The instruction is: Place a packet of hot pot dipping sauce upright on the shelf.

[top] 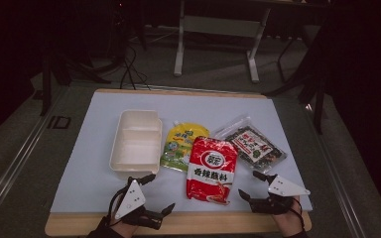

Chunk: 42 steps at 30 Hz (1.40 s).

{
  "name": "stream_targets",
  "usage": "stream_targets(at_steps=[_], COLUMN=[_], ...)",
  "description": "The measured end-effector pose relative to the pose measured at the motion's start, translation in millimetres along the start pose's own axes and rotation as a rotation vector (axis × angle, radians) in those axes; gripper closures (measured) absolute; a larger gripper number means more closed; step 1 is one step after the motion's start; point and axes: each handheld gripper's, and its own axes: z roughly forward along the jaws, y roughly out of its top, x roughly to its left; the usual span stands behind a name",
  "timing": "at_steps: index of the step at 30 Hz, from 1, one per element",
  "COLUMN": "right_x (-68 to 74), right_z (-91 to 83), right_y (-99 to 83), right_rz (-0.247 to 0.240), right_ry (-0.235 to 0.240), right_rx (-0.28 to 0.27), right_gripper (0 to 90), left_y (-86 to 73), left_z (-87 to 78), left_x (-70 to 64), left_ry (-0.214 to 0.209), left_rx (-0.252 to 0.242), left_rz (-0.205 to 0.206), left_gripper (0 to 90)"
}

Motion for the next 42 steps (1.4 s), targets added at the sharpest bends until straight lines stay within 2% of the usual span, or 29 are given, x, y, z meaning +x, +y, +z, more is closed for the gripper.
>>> stream_targets(at_steps=[1, 2, 4, 7, 12, 15, 18, 19, 21, 25, 29, 34, 35, 42], right_x=[-1.3, -1.1, -1.0, 0.9, 6.8, 9.9, 11.4, 11.5, 10.7, 8.2, 3.1, -6.6, -8.1, -20.7], right_z=[5.0, 5.9, 5.7, 0.7, -1.7, -4.2, -6.5, -8.8, -10.9, -11.7, -11.5, -5.4, -4.0, 9.9], right_y=[-1.5, -1.3, -0.4, 5.6, 11.5, 18.6, 23.5, 29.7, 35.4, 48.3, 58.7, 75.7, 78.3, 91.7], right_rz=[0.022, 0.02, 0.019, -0.013, -0.022, 0.006, 0.001, 0.016, 0.03, -0.006, -0.018, -0.021, -0.016, -0.011], right_ry=[0.026, 0.022, 0.028, 0.032, 0.046, 0.07, 0.049, 0.038, 0.048, 0.007, -0.001, -0.041, -0.03, -0.045], right_rx=[0.04, 0.048, 0.041, 0.013, 0.026, 0.009, 0.004, -0.002, -0.016, -0.015, -0.018, -0.001, 0.002, 0.022], right_gripper=[16.6, 16.5, 16.5, 14.7, 13.3, 10.9, 10.9, 10.3, 9.7, 9.7, 9.7, 9.8, 9.8, 12.2], left_y=[0.0, 0.0, 0.1, -0.1, 0.4, 0.5, 0.6, 0.7, 0.8, 0.7, 0.4, 0.0, 0.1, -0.4], left_z=[-0.1, -0.1, 0.0, -0.1, -0.9, -1.0, -1.1, -1.1, -0.9, -0.5, -0.3, -1.0, -1.2, -1.3], left_x=[-0.1, -0.3, -0.6, -1.2, -1.6, -2.3, -2.5, -3.3, -3.7, -4.1, -4.2, -4.0, -3.8, -3.3], left_ry=[0.002, 0.002, 0.005, 0.001, -0.003, -0.005, -0.004, -0.005, -0.006, -0.004, -0.003, 0.001, 0.0, 0.002], left_rx=[0.0, -0.001, 0.002, 0.004, -0.001, 0.001, 0.002, 0.002, 0.002, 0.004, 0.005, 0.007, 0.007, 0.009], left_rz=[0.002, 0.001, 0.006, 0.008, 0.009, 0.008, 0.009, 0.01, 0.012, 0.013, 0.011, 0.01, 0.008, 0.002], left_gripper=[0.9, 0.9, 0.9, 0.9, 0.9, 0.9, 0.9, 0.9, 0.9, 0.9, 0.9, 0.9, 0.9, 0.9])
